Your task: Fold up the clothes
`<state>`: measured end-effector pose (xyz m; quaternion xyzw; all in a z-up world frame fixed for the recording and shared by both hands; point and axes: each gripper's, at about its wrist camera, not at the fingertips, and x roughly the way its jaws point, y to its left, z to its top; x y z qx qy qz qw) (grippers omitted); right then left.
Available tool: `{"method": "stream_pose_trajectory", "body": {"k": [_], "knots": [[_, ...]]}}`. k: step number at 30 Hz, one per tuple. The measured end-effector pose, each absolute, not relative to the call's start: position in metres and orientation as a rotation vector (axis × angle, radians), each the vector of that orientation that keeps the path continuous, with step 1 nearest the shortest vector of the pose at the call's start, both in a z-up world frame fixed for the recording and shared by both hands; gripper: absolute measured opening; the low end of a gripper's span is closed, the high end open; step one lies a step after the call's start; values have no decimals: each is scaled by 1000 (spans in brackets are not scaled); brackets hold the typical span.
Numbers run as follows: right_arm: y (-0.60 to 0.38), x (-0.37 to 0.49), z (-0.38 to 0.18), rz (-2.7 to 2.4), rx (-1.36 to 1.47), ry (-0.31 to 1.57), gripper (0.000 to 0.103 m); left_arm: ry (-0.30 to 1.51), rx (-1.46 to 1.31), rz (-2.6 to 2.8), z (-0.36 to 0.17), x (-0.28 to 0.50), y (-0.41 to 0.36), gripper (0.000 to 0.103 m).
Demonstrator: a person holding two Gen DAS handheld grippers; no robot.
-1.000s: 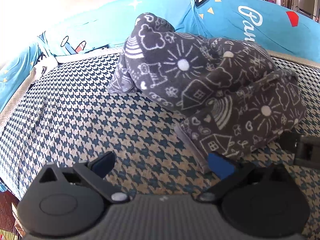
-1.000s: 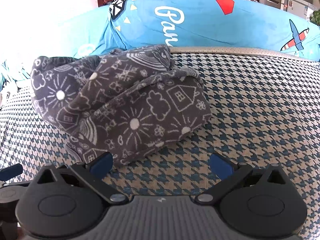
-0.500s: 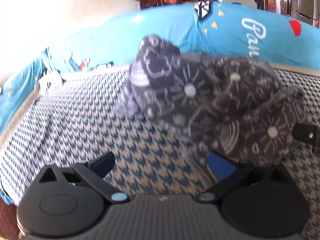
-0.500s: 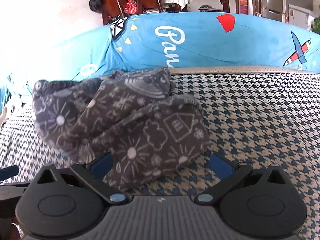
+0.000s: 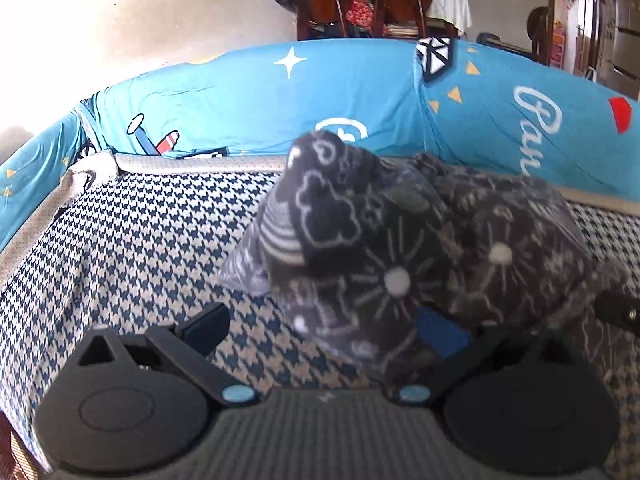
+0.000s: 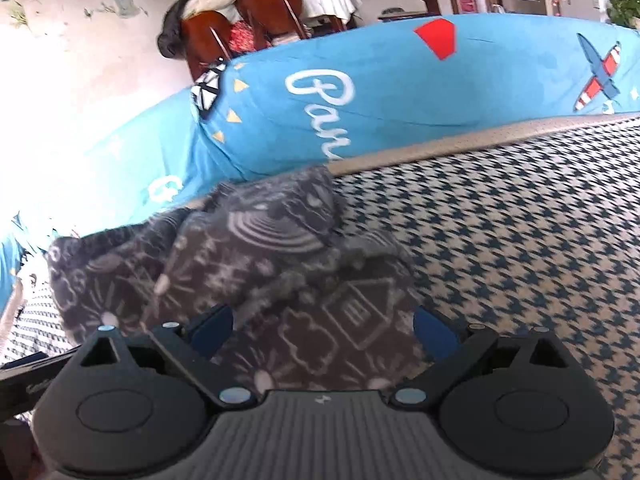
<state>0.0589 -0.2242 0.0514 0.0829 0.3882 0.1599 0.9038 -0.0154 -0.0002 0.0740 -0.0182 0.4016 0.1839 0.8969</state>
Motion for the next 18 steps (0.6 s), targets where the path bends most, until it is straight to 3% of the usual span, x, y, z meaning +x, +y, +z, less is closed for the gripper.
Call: {"method": "stream_pose_trajectory", "body": {"k": [6, 15, 18], "knots": [[-199, 68, 34, 327, 139, 858, 76, 847, -53, 403, 69, 1, 6, 103], [-190, 60, 27, 320, 97, 845, 74, 859, -45, 390, 61, 1, -4, 103], [-192, 59, 26, 318, 107, 875, 84, 854, -59, 397, 63, -1, -6, 103]]}}
